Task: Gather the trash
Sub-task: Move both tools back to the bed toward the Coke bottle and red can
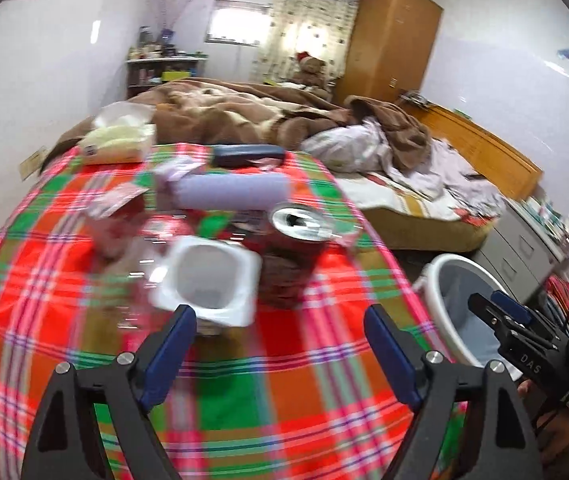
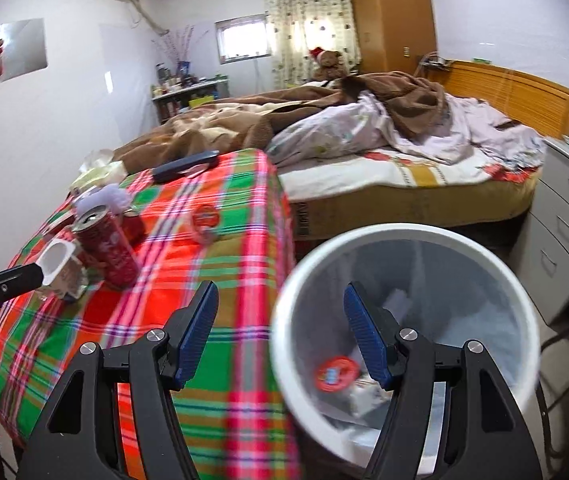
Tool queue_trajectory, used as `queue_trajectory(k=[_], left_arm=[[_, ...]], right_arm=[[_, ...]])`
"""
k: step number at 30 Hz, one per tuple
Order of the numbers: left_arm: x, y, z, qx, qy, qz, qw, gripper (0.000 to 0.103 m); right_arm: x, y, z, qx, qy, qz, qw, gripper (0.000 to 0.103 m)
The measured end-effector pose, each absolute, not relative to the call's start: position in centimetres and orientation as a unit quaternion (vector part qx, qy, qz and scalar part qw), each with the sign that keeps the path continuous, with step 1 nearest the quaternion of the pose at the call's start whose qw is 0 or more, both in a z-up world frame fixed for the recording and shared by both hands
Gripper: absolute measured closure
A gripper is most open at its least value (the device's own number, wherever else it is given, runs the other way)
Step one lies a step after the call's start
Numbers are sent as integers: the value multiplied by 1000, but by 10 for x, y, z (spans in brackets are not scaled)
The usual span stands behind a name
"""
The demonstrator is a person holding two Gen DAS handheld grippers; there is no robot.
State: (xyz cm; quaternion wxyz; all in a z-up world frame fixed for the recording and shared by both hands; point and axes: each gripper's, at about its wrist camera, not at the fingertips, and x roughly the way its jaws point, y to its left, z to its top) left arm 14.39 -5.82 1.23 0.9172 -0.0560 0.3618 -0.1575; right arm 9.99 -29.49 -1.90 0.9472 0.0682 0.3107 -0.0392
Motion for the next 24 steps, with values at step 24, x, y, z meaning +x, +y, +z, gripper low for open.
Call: queue_trajectory(k=[24], left_arm=[[223,51,-20,-98,415,-108,898,17]], right_arm=[[169,-194,-18,46,349,80,933,36]])
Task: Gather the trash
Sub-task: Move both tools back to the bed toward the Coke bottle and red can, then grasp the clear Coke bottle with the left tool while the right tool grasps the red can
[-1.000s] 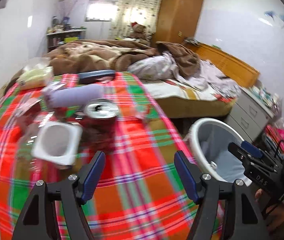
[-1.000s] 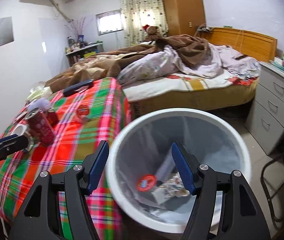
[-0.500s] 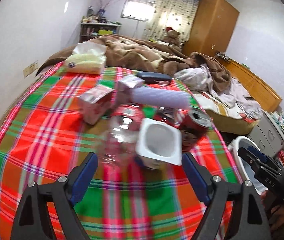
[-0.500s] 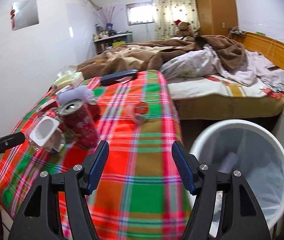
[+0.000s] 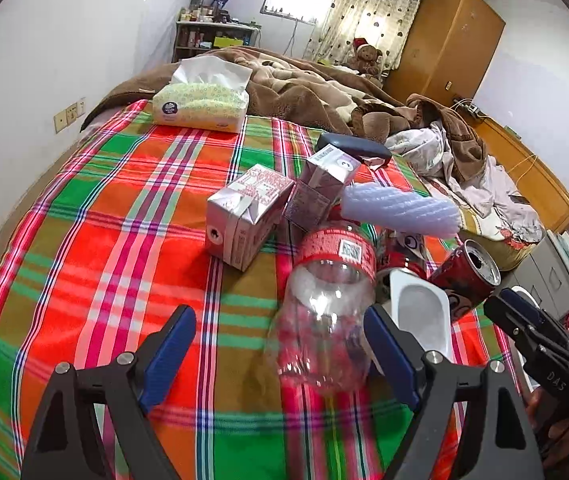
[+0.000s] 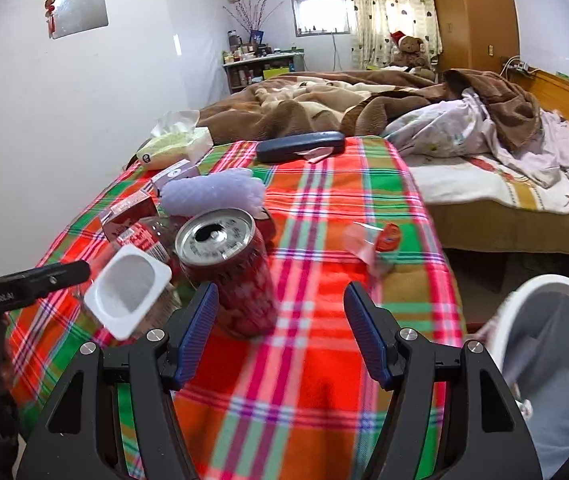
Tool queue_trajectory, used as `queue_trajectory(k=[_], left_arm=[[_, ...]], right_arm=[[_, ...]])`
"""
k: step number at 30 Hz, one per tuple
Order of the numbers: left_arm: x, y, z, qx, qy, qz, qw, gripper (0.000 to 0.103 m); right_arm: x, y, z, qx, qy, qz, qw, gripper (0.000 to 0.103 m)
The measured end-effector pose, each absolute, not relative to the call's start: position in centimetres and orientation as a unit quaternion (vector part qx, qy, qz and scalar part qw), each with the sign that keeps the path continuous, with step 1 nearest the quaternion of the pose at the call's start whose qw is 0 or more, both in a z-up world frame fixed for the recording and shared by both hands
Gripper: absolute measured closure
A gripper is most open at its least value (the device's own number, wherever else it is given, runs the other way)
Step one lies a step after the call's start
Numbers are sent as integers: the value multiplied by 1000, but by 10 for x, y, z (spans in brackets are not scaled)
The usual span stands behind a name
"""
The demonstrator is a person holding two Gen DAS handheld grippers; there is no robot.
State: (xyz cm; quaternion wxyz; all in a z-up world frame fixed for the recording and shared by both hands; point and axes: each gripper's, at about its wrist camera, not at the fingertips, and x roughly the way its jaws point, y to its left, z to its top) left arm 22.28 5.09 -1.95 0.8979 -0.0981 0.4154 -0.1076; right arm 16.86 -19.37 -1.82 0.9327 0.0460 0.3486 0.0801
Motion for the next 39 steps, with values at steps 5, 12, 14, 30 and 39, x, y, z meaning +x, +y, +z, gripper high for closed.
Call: queue_trajectory(k=[5,12,14,30,39], left_arm=[[242,44,-24,-82,425,-130,892,17],[263,35,-30,-82,440,-157,880,17],[268,32,-33,-81,447,-164,876,18],[309,13,-46,-93,476,-186,854,18],[314,6,-48,-104,481,-196,848,39]], right_arm=[[177,-182,-19,46,350,97,931,36],[190,-174,-19,42,356,102,928,36],[194,-173,-19,42,359,107,926,36],[206,-171,-26,53,368,110,922,47],[209,-175,-28,64,364,109,923,47]])
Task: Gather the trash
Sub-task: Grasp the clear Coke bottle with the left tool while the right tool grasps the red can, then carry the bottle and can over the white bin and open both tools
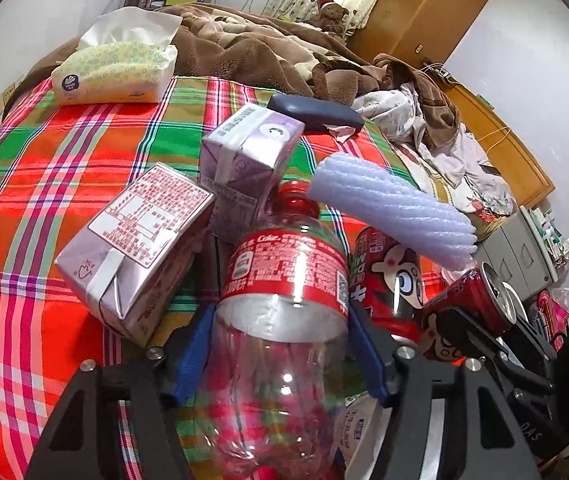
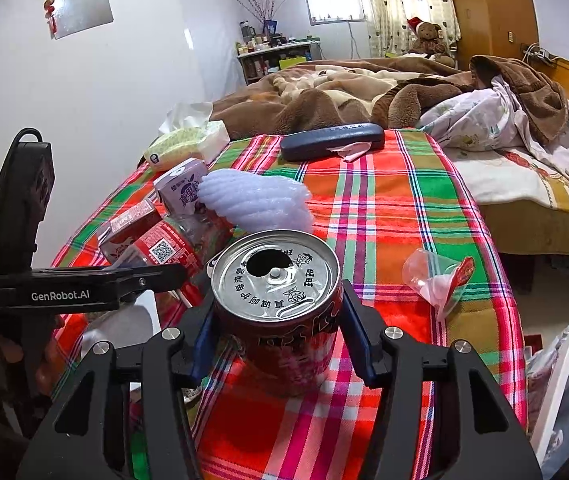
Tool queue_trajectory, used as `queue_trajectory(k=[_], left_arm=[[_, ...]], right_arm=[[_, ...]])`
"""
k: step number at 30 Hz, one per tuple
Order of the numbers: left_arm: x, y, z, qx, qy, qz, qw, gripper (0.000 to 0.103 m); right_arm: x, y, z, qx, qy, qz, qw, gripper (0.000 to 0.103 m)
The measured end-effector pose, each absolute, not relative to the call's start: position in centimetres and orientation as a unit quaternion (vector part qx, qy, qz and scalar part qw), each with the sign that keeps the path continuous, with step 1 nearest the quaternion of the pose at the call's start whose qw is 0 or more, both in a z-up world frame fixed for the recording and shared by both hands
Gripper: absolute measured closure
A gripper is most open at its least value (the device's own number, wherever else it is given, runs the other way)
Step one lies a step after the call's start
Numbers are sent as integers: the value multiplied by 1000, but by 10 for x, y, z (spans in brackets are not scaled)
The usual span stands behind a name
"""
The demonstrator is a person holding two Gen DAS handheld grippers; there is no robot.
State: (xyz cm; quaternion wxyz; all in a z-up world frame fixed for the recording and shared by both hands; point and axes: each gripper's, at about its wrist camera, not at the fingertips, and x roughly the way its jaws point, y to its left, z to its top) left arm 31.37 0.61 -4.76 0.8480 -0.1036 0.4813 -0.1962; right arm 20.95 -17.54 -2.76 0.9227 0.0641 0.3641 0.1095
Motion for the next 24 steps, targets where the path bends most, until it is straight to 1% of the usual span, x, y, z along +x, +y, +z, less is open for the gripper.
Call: queue_trajectory(k=[10,17,24], left_arm=[[296,19,-42,-114,470,-174,858,40],[271,33,-27,-125,449,-160,870,40],[242,31,-2,-118,426,-159,883,40]], right_arm=[[203,-179,-26,64,357,105,926,48],[190,-186,-22,74,348,103,929,48],[172,-196,-12,82,329,101,935,48]])
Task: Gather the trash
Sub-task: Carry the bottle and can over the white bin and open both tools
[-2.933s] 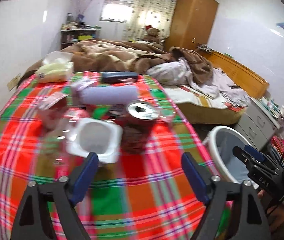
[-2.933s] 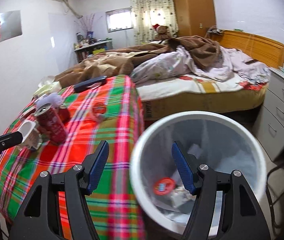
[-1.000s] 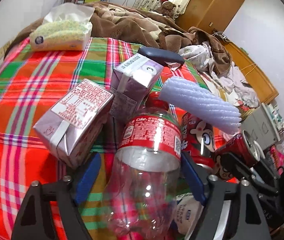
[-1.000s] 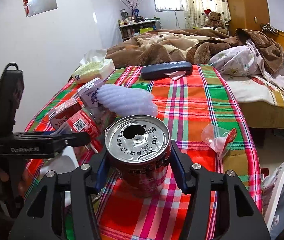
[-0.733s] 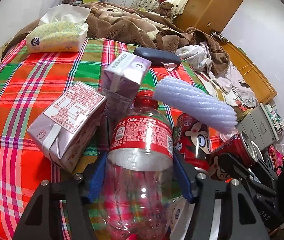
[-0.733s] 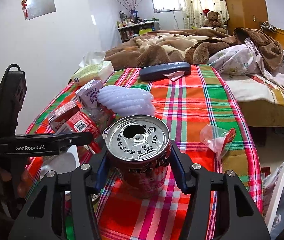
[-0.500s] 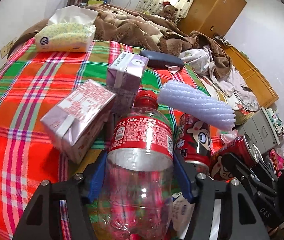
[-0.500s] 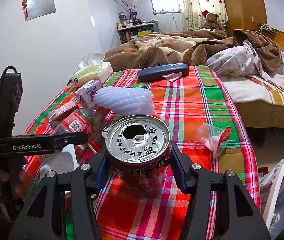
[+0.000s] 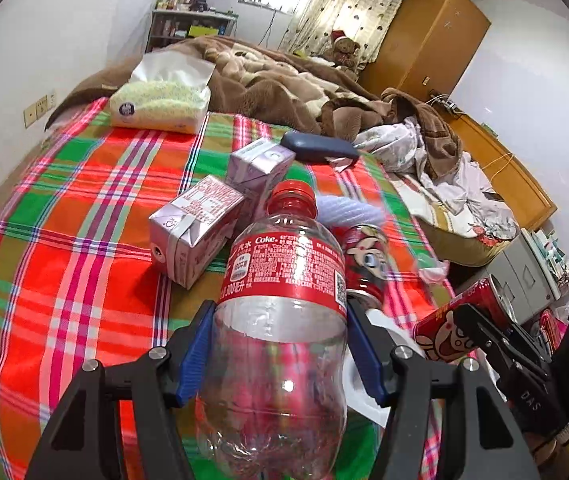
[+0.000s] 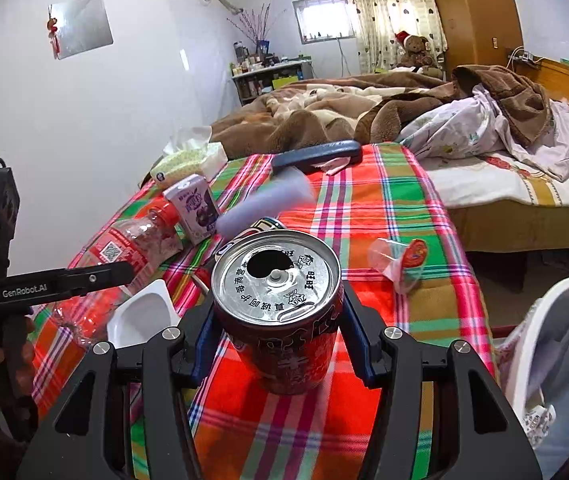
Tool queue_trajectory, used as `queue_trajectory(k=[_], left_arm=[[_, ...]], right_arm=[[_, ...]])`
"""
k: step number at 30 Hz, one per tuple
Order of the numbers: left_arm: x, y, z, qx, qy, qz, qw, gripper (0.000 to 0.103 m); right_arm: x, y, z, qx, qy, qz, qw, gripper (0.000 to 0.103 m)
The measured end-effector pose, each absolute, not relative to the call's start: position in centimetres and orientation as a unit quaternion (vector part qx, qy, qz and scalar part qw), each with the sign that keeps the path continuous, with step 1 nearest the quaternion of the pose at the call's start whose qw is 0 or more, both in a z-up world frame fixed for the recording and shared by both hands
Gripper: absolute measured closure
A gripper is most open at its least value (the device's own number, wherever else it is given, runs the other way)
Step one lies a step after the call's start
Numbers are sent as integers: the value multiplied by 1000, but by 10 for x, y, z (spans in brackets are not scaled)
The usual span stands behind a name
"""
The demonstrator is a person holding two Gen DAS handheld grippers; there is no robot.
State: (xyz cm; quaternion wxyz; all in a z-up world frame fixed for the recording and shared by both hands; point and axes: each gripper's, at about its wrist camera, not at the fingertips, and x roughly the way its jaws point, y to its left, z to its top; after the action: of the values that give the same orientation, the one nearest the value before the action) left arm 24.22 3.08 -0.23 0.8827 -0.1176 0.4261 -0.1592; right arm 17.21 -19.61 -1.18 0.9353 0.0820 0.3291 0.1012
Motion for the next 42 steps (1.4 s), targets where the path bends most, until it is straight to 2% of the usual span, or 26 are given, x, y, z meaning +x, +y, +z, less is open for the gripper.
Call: queue_trajectory(k=[8,16,32,42], left_arm=[[210,-5,32,-87,403,-190,891,40],[185,-70,42,-56,396,-242,884,40],[144,-240,21,0,424,-372,826,40],[144,-319,-8,24,455,-398,796,40]], right_arm=[[150,-220,3,94,310,83,943,48],[119,-261,13,97,292,45,950,48],[72,-353,-1,115,305,-82,942,48],[71,-401,-29,130,345,-127,921,48]])
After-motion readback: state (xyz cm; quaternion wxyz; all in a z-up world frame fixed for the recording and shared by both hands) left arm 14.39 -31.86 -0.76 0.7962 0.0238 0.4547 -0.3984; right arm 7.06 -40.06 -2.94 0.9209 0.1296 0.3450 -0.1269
